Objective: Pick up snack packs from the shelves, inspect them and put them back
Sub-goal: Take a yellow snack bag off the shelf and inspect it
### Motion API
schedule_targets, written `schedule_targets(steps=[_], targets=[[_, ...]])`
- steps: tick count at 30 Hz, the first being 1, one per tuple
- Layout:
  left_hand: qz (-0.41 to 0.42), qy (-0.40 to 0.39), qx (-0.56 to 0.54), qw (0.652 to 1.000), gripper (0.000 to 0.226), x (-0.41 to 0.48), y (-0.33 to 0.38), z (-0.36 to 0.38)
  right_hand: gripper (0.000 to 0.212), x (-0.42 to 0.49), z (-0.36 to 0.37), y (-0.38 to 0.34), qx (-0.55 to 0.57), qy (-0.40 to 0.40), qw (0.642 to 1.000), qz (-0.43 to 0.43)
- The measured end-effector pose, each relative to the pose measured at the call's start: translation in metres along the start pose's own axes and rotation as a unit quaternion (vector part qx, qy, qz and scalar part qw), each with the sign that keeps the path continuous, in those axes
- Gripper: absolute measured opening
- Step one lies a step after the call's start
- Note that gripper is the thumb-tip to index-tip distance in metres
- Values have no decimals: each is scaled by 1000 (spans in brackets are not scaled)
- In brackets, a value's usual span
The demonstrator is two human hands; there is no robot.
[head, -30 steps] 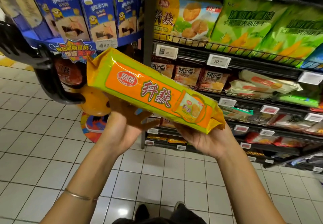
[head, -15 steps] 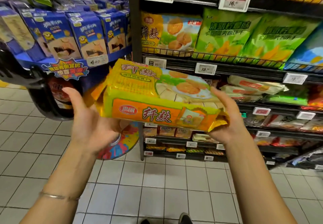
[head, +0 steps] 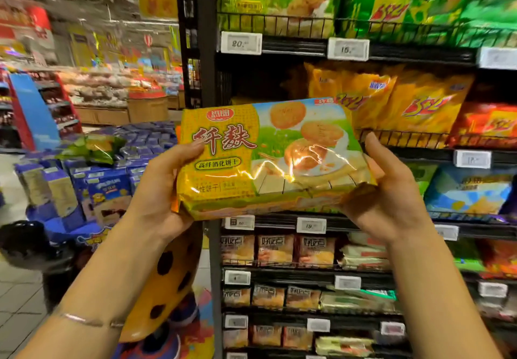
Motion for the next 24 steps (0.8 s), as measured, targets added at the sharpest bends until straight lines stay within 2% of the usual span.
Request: schedule_targets(steps=[3,8,11,17,19,20,21,22,24], targets=[[1,-6,5,1000,31,5,9,15,38,-1,1,-12,-19,-5,1000,-17],[-13,-24,0,1000,37,10,13,31,32,2,9,-43,-52,-2,996,-78],[-1,-54,-2,999,40,13,24,43,29,5,12,-51,-34,6,995,-92],[-24,-238,-65,969,91,6,28,56,39,11,16,-42,79,18,991,-107],[-9,-258,-41,965,106,3,24,61,42,14,16,-33,106,25,990,-91],[7,-237,-33,971,109,2,24,63,46,15,16,-28,118,31,989,-79],[25,-211,-30,977,103,2,24,64,51,17,16,-23,129,42,988,-67],[51,-182,-26,982,87,1,25,66,54,19,15,-17,142,58,987,-52],[89,-133,0,987,41,0,23,74,51,23,13,-6,170,92,981,-23]])
Point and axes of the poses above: each hand's wrist, its own x-axis towards the middle knuckle, its own z-axis out of the palm, y = z × x, the point moved 4 cm from there along x, towards the middle knuckle, and after that the axes turned 7 degrees about -x, right-handed, at the moved point
